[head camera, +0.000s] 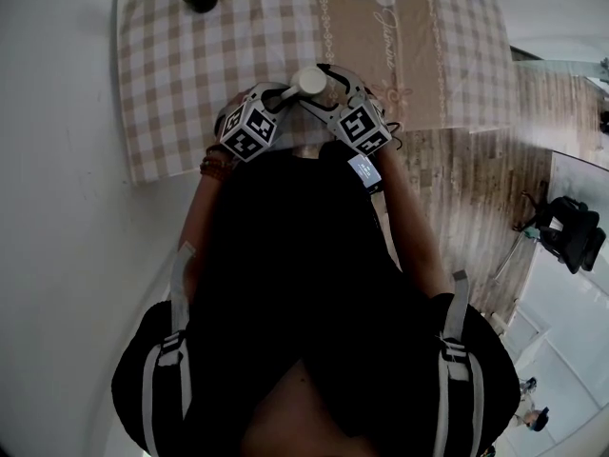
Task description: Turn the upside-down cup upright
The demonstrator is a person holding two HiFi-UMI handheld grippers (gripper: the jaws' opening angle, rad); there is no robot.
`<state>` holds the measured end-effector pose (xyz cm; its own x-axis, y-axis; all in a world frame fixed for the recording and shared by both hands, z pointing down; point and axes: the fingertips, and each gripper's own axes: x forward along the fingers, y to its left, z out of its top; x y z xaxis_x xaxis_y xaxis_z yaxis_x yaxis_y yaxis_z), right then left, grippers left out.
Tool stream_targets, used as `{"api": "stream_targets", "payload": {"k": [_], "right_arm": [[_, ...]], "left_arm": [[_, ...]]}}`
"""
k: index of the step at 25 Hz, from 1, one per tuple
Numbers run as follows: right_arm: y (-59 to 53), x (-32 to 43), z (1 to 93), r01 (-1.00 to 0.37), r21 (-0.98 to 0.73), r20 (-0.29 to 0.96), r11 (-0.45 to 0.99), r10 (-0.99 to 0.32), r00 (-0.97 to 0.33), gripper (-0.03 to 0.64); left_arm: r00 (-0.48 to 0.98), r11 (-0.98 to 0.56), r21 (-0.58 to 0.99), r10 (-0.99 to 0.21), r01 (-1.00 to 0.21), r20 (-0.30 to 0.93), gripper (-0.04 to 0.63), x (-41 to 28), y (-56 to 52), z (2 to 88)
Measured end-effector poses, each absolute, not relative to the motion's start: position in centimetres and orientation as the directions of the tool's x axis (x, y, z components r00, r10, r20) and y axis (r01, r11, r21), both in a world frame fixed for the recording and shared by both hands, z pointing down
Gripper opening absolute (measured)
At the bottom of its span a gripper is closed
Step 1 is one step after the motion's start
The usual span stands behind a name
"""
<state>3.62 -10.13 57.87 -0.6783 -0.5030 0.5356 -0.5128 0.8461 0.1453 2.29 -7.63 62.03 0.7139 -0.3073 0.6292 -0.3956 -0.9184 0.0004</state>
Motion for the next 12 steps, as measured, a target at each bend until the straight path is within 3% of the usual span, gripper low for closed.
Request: {"api": "stream_targets", "payload": {"k": [12], "right_arm": [[-10.14,3.55,57.8,-0.53,0.115,0.527,0.84,-0.504,-0.685,0.342]], "left_arm": [[0.728,-0.915,0.047,-0.286,-0.4,0.623,0.081,2.29,-7.66,61.97]]}}
